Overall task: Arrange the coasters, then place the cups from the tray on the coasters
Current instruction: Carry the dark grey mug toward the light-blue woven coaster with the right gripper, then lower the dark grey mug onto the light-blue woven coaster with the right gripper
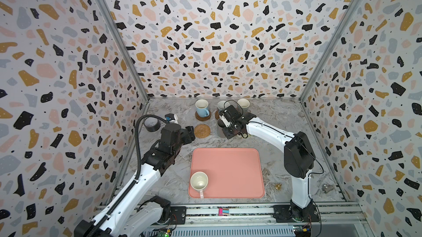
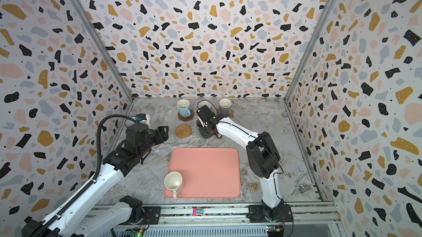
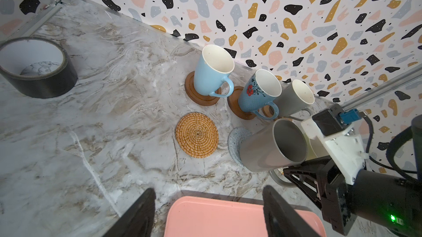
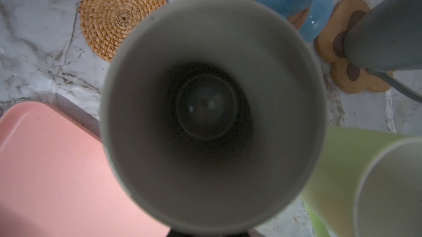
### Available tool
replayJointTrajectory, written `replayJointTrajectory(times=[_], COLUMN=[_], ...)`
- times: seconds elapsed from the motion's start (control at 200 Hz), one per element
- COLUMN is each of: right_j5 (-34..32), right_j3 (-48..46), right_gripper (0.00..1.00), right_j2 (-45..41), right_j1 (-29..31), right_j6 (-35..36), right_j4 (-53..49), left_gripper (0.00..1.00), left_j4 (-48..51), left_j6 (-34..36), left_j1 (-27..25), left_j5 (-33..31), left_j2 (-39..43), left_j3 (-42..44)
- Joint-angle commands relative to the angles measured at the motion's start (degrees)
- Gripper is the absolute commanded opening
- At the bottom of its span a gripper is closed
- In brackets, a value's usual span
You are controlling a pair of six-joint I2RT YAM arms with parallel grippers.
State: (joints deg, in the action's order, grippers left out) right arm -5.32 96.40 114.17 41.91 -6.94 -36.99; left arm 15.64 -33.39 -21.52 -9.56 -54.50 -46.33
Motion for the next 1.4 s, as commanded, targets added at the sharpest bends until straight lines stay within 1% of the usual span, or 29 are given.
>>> replayJointTrajectory(times=[0.0,0.26,0.621,1.026,1.392], right_j5=[0.3,1.0,1.6,1.7,1.5], right_j3=[4.9,6.6,6.7,4.6,2.4], right_gripper=[0.08,0.07,0.07,0.07,0.10], right_j2=[-1.2,0.7,2.1,2.3,1.8], right_j1=[-0.5,-1.3,-1.7,-2.0,-2.3], right_j6=[2.0,1.9,1.5,1.0,-0.3], right_j4=[2.1,2.4,3.3,4.3,5.4], left_gripper=[0.75,0.75,0.75,0.76,0.75], left_j4=[-0.3,0.0,0.0,0.1,0.1], left_j6=[1.0,0.6,0.6,0.5,0.4], left_j1=[0.4,0.4,0.4,0.4,0.4], left_j5=[-1.0,-1.0,-0.9,-0.6,-0.4], left_j2=[1.0,1.5,1.5,1.6,1.8], left_j3=[0.8,1.1,1.1,1.1,1.1])
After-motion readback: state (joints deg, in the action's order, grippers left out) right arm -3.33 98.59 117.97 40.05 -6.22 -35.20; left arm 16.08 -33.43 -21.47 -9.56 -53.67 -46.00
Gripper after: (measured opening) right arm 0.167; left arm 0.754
